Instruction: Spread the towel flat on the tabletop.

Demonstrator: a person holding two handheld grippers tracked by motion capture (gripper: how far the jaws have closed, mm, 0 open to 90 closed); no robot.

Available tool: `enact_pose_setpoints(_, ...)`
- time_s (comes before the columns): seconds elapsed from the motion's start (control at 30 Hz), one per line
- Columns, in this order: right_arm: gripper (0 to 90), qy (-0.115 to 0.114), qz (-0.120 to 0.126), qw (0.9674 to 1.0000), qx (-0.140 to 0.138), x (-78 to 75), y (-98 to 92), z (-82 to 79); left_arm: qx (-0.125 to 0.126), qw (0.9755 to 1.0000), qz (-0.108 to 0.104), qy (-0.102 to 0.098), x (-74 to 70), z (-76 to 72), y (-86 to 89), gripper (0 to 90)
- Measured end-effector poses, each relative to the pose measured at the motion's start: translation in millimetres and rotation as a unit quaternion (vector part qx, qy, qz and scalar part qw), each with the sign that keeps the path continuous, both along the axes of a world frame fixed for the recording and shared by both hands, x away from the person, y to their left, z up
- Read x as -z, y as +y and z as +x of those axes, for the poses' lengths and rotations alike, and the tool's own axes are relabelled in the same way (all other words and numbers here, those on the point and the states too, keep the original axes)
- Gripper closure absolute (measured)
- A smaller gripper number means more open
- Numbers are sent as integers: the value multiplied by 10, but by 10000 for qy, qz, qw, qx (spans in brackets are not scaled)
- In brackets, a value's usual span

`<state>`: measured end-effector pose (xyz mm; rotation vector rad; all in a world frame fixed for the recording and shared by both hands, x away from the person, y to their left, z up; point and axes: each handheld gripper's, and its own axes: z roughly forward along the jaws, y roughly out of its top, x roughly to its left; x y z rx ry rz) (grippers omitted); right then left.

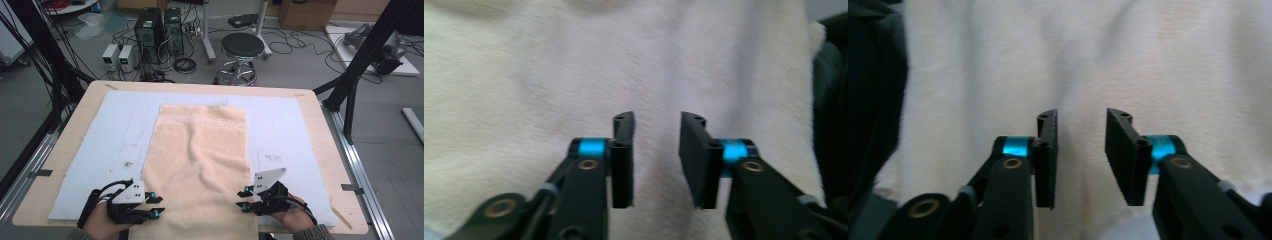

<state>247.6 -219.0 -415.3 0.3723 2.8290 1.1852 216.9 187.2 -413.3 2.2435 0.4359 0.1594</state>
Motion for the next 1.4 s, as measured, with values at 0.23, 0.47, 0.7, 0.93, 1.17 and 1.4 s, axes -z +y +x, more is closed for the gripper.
enact_pose_setpoints(0.23, 640, 153, -227, 9996, 64, 139, -3, 68, 30, 9990, 429, 80, 188, 94, 61, 613)
enact_pose_setpoints(0.47, 750, 271, -227, 9988, -345, 143, 42, 12, 209, 9991, 319, 182, 175, 13, 99, 832)
enact_pose_setpoints(0.7, 629, -14, 102, 9994, 345, -14, -74, 190, -88, 9999, 35, 103, 122, 77, 178, 642)
enact_pose_setpoints(0.93, 662, -69, -350, 9970, 687, 121, -42, 427, -220, 9995, 220, 22, 227, 144, 186, 707)
enact_pose_setpoints(1.17, 868, -16, -476, 9973, 552, 143, -61, 424, -303, 9994, 112, 82, 212, 121, 235, 849)
enact_pose_setpoints(1.4, 798, -91, -411, 9958, 811, 93, -269, 390, -413, 9991, -94, -4, 154, 123, 266, 698)
